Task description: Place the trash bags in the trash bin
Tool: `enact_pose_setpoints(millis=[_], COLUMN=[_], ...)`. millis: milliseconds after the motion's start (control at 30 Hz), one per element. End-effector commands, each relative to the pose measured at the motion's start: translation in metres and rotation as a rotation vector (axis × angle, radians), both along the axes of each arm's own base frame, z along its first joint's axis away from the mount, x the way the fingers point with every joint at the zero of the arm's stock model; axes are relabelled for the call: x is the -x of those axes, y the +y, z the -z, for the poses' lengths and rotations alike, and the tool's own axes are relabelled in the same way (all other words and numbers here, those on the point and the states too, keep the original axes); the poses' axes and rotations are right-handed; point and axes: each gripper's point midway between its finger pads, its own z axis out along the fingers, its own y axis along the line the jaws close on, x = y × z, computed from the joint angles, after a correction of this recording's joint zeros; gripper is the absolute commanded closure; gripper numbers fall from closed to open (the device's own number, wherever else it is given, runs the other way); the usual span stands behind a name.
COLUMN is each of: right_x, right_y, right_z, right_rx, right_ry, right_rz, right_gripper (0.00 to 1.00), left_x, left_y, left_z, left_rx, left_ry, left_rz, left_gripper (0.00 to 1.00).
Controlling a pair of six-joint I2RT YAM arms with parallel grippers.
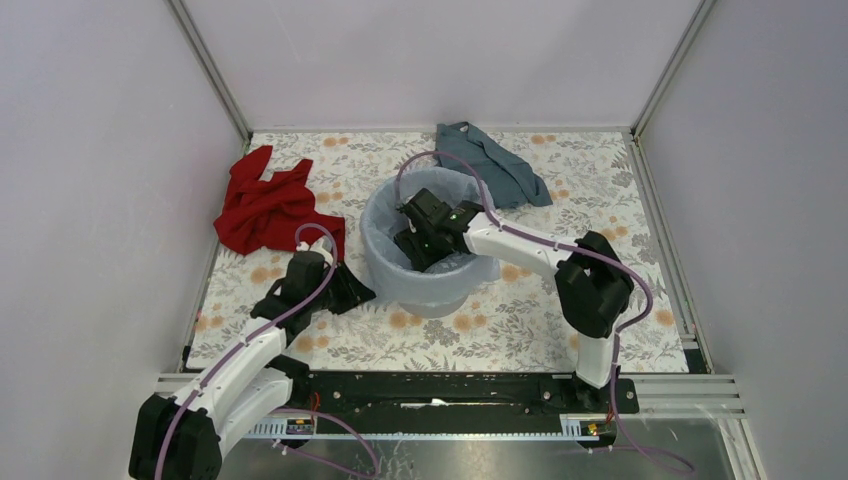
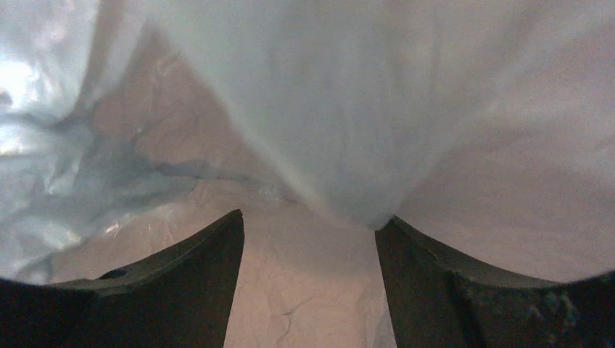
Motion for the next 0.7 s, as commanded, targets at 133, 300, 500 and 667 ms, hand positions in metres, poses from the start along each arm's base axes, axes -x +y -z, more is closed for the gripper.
enact_pose_setpoints(millis=[133, 300, 500, 667], right_x=[-0.017, -0.016, -0.006, -0.001], right_y=[-0.004, -0.003, 0.008, 0.002], right_z=[0.041, 0.021, -0.042, -0.106], right_rx=[0.049, 0.014, -0.122, -0.215], right_ry=[-0.062, -0.077, -0.095, -0.185], right_rz=[0.069, 0.078, 0.052, 0.018], right_gripper=[0.26, 0.19, 0.1, 0.09], left_x=[-0.012, -0.011, -0.013, -0.011], left_y=[-0.007, -0.006, 0.001, 0.007], left_z=[-0.026, -0.022, -0.02, -0.019], left_rx=[0.038, 0.026, -0.01, -0.029], left_ry=[-0.071, -0.06, -0.053, -0.053], left_rz=[0.016, 0.013, -0.019, -0.047], left_gripper=[0.73, 0.73, 0.74, 0.75])
